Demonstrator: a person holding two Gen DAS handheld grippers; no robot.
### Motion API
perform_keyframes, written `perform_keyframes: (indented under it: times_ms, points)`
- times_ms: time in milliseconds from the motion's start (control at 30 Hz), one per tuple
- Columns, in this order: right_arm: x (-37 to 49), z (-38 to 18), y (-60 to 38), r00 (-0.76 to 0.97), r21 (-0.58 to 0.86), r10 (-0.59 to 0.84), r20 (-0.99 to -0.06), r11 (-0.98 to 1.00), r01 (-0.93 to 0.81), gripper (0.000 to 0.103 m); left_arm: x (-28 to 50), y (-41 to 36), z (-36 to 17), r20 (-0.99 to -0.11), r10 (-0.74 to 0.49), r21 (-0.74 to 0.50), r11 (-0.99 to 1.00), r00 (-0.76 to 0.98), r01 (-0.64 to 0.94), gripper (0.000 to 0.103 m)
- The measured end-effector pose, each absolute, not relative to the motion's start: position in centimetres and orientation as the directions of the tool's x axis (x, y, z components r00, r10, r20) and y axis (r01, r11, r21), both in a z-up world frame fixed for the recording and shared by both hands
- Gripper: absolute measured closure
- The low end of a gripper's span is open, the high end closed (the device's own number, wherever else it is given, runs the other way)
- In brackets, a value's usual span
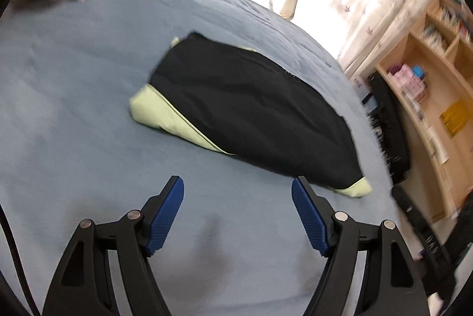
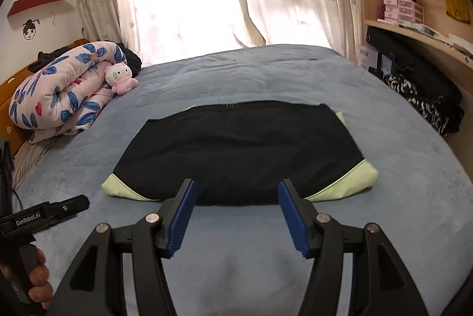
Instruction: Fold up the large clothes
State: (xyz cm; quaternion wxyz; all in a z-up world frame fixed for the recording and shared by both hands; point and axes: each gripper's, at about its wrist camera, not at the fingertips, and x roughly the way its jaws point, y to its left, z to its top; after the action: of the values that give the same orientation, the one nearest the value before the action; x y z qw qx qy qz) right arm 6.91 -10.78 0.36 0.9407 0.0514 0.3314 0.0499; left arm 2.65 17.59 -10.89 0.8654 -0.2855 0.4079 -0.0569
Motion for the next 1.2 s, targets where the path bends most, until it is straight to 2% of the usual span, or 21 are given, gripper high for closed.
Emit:
perform_keyframes:
  times_ms: [100,200,433,733,767,800,833,867,900,967,1067,1100,1200]
  points:
    - [8.2,-1.2,-10.4,0.761,0.134,0.145,-0.632,0.988,-0.077,0.045,4.3,18.8,-14.1,-0.624,-0.406,-0.646,0.749,0.667,-0.148,0.029]
    - [9.8,-2.6,-10.2,0.744,0.159,0.175,-0.645,0.983,-0.094,0.045,6.4,20.0,-16.9,-0.595,-0.418,-0.696,0.696,0.687,-0.179,0.029]
    - [13.2,-5.2,-9.6,0.718,0.163,0.192,-0.669,0.980,-0.109,0.045,11.7,21.7,-21.7,-0.598,-0.415,-0.736,0.623,0.686,-0.265,0.029]
    - [16.8,-6.9,-9.3,0.695,0.167,0.212,-0.687,0.977,-0.133,0.045,18.4,23.8,-22.0,-0.603,-0.380,-0.720,0.639,0.701,-0.272,0.031]
    - [17.4,-6.9,-9.2,0.696,0.164,0.212,-0.686,0.977,-0.137,0.045,18.8,23.9,-21.9,-0.600,-0.359,-0.713,0.645,0.714,-0.275,0.035]
    - [17.9,-6.8,-9.1,0.699,0.157,0.209,-0.684,0.978,-0.138,0.045,19.2,23.9,-21.7,-0.600,-0.344,-0.709,0.647,0.722,-0.281,0.050]
    - [18.6,-6.7,-8.9,0.708,0.145,0.201,-0.677,0.980,-0.139,0.047,19.4,24.2,-21.6,-0.601,-0.330,-0.705,0.647,0.728,-0.289,0.071]
    - [19.4,-6.6,-8.5,0.715,0.121,0.184,-0.675,0.983,-0.139,0.054,19.4,24.4,-21.5,-0.596,-0.320,-0.709,0.641,0.737,-0.295,0.082]
    - [20.2,-6.7,-8.2,0.715,0.101,0.171,-0.678,0.985,-0.141,0.069,19.2,24.7,-21.3,-0.583,-0.322,-0.718,0.633,0.746,-0.288,0.089]
    - [22.2,-7.0,-7.4,0.705,0.075,0.165,-0.689,0.985,-0.157,0.092,18.6,24.3,-20.2,-0.579,-0.288,-0.697,0.661,0.762,-0.280,0.092]
    - [24.7,-8.6,-6.2,0.689,0.040,0.145,-0.710,0.985,-0.166,0.095,17.5,22.7,-17.1,-0.563,-0.227,-0.629,0.742,0.795,-0.233,0.093]
    - [25.4,-9.5,-5.9,0.662,0.048,0.155,-0.733,0.983,-0.178,0.099,17.2,22.2,-16.0,-0.551,-0.214,-0.609,0.764,0.806,-0.213,0.093]
    - [26.7,-12.7,-5.3,0.569,0.067,0.163,-0.806,0.980,-0.187,0.100,16.9,19.4,-12.2,-0.498,-0.211,-0.556,0.822,0.841,-0.123,0.094]
